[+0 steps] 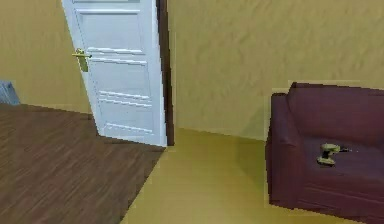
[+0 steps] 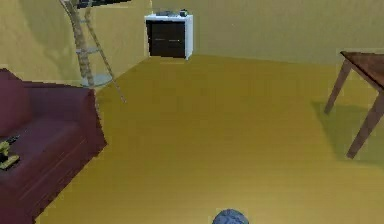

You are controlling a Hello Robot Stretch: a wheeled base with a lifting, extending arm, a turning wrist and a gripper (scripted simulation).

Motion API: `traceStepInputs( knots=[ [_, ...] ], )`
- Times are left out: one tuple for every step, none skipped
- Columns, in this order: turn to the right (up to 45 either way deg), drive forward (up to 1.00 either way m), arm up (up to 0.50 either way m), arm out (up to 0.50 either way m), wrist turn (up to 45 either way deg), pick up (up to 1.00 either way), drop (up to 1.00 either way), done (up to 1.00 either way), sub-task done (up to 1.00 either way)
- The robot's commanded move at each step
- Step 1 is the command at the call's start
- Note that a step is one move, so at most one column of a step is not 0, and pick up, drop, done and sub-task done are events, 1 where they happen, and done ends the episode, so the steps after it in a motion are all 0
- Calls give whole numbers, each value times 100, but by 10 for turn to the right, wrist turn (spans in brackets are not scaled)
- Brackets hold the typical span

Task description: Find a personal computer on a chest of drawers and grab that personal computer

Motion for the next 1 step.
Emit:
traceStepInputs(
  knots=[
    [-420, 0, 0, 0, 0, 0, 0, 0, 0]
  ],
)
